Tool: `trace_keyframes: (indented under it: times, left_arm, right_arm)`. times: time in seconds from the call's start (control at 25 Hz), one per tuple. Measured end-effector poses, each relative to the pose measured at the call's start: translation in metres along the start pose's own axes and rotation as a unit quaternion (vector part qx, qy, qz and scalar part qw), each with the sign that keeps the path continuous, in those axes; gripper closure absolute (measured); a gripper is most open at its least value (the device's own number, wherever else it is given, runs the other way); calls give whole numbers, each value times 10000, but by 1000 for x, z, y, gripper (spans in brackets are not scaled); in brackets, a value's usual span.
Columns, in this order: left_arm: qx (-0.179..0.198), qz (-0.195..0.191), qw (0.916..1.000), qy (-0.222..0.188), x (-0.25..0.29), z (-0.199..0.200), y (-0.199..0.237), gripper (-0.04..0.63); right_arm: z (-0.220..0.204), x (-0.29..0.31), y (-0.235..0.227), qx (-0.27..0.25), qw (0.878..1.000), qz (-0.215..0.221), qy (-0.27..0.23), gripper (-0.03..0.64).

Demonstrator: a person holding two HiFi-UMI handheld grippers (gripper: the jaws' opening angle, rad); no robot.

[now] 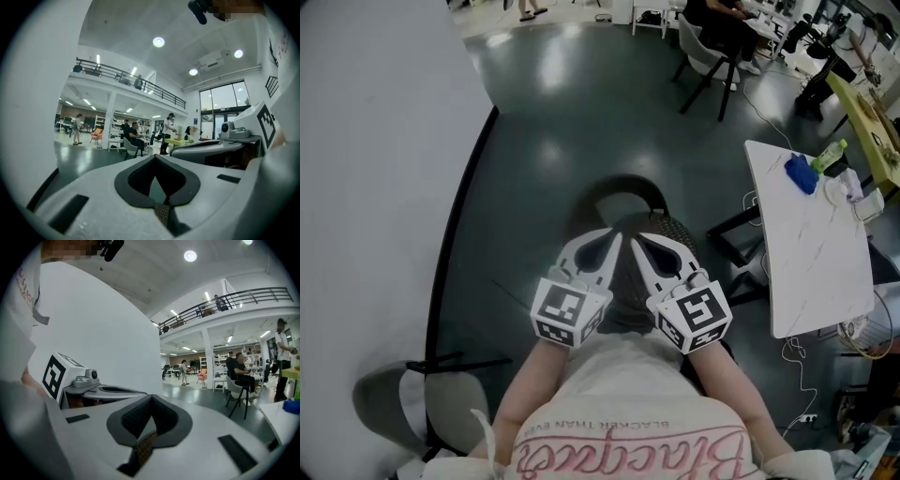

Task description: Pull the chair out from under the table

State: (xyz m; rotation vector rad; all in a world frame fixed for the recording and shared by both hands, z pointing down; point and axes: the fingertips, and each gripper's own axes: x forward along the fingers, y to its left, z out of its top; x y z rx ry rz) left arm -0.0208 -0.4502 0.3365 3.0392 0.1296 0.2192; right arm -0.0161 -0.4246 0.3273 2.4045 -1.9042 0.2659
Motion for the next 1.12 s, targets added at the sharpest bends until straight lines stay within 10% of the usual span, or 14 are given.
trace_keyframes:
  times: [1.12]
  left_arm:
    - [67,-54,9997,-212,2,13,3,592]
  right_arm:
    - [5,12,0,-179,9996,188,-60,614]
